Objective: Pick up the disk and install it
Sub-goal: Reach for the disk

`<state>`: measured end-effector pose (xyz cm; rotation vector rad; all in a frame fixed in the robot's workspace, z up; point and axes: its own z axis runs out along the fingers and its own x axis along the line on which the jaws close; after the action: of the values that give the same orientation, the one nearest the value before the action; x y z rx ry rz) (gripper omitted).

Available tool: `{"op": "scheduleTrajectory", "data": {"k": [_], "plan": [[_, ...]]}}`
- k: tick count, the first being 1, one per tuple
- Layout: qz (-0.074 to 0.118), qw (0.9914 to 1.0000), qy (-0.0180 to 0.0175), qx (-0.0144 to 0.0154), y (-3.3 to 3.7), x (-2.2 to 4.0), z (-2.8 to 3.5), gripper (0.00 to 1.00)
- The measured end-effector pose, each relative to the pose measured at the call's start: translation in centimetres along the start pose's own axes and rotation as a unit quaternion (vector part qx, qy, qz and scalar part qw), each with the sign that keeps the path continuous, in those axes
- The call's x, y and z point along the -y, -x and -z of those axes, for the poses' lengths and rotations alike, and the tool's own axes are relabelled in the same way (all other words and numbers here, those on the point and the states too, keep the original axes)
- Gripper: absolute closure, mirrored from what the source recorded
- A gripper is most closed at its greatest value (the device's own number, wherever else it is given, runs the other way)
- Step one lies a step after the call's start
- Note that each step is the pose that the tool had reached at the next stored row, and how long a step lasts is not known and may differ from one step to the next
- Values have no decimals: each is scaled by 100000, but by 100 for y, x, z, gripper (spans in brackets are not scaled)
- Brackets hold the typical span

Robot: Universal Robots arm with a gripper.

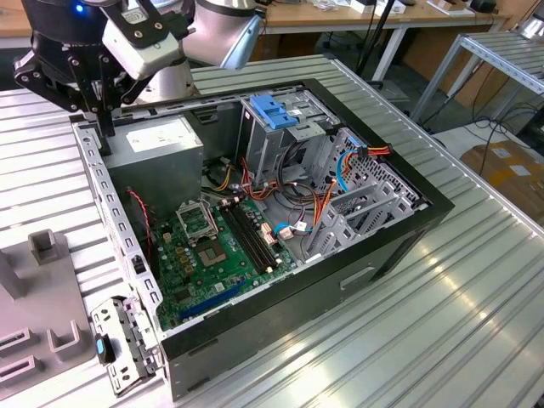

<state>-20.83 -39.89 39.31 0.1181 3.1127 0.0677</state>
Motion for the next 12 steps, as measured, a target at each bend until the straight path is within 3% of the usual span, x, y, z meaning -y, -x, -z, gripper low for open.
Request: {"op": "scheduleTrajectory", "data": {"k": [12], "plan": [[2, 100000, -3, -9, -130, 10, 3, 89]]}}
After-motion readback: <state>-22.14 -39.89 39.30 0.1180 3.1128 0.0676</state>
